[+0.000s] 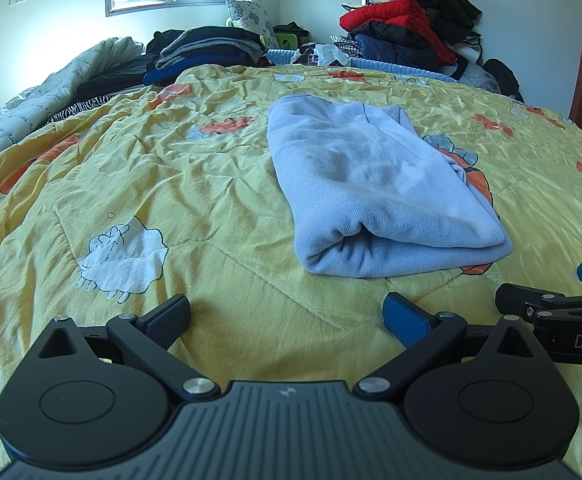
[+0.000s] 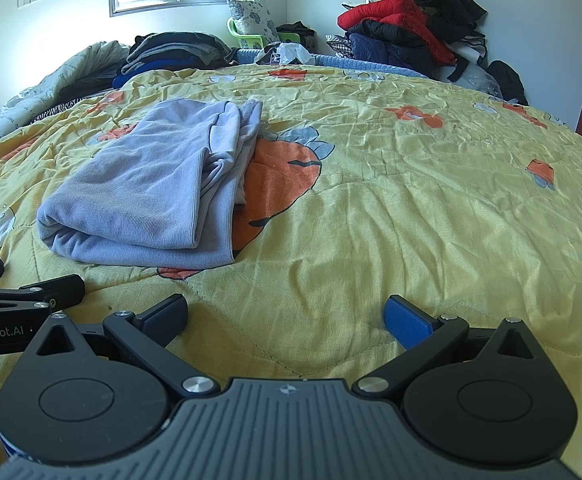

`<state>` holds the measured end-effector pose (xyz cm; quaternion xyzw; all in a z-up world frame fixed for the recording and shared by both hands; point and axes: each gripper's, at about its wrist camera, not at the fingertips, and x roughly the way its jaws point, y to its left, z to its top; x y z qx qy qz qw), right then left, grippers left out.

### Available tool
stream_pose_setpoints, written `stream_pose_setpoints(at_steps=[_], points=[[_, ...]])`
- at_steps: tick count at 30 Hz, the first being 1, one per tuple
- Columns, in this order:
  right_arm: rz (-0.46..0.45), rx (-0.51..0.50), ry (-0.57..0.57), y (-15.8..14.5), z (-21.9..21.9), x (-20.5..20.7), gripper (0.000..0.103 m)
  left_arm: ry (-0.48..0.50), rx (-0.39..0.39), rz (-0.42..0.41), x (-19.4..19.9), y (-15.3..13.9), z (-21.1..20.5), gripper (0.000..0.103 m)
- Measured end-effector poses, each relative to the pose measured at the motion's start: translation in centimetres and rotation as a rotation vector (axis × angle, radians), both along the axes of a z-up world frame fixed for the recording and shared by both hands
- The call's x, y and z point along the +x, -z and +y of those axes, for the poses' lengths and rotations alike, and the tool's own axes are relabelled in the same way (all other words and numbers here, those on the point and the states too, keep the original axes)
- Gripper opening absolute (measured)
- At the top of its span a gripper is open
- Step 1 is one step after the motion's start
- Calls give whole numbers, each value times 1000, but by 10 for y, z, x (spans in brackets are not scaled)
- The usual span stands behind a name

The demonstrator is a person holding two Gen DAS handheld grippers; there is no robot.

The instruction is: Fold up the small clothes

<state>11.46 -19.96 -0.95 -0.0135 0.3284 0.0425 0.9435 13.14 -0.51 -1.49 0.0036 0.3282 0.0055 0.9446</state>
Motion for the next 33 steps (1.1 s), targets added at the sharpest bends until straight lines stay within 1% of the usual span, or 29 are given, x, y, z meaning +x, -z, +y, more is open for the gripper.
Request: stream_pose_setpoints(at_steps=[33], points=[[0,-2,1,0,1,0,103,-1,-3,1,0,0,1,103]])
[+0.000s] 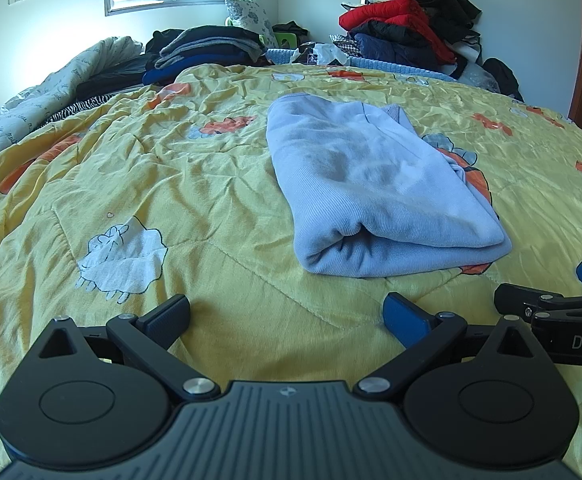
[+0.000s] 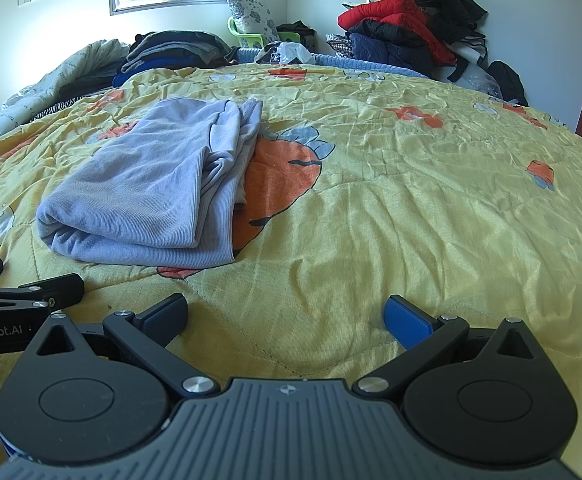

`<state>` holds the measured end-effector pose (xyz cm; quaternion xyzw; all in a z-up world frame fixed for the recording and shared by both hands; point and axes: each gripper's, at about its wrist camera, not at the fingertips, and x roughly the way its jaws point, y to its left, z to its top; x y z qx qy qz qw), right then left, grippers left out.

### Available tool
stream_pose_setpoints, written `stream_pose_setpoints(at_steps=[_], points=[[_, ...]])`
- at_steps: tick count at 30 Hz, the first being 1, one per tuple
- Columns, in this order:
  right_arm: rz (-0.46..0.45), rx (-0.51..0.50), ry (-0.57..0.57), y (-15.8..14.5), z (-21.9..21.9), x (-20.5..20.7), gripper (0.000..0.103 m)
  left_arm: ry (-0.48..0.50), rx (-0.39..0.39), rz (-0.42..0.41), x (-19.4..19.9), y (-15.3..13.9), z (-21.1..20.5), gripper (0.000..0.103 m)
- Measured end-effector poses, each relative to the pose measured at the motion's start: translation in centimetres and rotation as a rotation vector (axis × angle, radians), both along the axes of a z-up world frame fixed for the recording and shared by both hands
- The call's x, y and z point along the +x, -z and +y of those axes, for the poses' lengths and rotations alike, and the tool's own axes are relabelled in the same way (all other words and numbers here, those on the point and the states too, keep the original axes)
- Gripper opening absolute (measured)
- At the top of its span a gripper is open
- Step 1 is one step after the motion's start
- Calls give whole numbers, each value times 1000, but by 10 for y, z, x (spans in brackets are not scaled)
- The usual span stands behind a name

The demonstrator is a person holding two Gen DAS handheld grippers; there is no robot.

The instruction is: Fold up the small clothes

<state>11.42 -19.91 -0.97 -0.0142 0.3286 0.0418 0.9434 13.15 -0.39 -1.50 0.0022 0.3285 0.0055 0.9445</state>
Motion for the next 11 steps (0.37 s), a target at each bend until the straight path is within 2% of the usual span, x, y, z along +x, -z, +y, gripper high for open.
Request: stream_pose_setpoints(at_steps=[11], points=[[0,1,0,0,0,0,103,-12,6,0,-2,-1,-2,103]])
